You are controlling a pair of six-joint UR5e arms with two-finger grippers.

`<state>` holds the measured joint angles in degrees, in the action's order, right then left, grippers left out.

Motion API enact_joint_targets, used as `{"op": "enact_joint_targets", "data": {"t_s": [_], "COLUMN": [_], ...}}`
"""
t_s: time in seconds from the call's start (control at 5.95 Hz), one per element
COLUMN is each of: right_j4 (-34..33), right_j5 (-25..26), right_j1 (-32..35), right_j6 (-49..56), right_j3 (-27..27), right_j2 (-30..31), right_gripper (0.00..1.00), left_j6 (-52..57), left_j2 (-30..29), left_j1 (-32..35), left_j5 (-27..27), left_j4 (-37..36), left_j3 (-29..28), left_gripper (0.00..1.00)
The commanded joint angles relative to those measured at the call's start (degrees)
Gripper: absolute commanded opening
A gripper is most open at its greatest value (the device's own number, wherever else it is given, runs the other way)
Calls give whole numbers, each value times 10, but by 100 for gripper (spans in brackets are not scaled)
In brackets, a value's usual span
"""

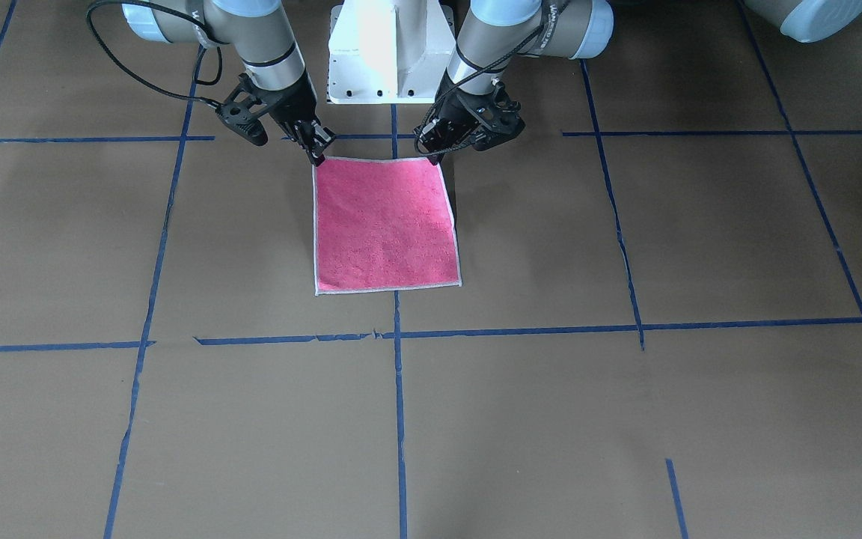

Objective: Fold towel twice with both arms
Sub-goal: 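Lift both near corners and fold them over onto the far edge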

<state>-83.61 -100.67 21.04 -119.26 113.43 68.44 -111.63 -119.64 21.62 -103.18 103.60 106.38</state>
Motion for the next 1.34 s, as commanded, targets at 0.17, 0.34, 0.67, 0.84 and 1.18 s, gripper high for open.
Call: {"op": "enact_joint_targets", "data": {"t_s": [0.17,0.34,0.67,0.84,1.18], "right_j4": [-1,4,5,5,5], "right_j5": [1,1,0,0,-1], "right_j1": [65,85,109,113,113], "right_j6": [7,8,23,31,31], "right_j3": [-88,-128,-201,-212,-218], "right_j2": [-66,-96,-136,-139,-141], "right_gripper": [4,4,4,4,14], "left_j6": [7,37,54,57,67], "left_j2": [-56,-57,-57,-57,-66], "left_j1": [53,66,74,76,78], "left_j5": [19,19,19,19,19], "left_j4": [7,8,9,10,40], "left_j3": [-90,-100,-118,-124,-153], "left_gripper": [0,0,0,0,4]}}
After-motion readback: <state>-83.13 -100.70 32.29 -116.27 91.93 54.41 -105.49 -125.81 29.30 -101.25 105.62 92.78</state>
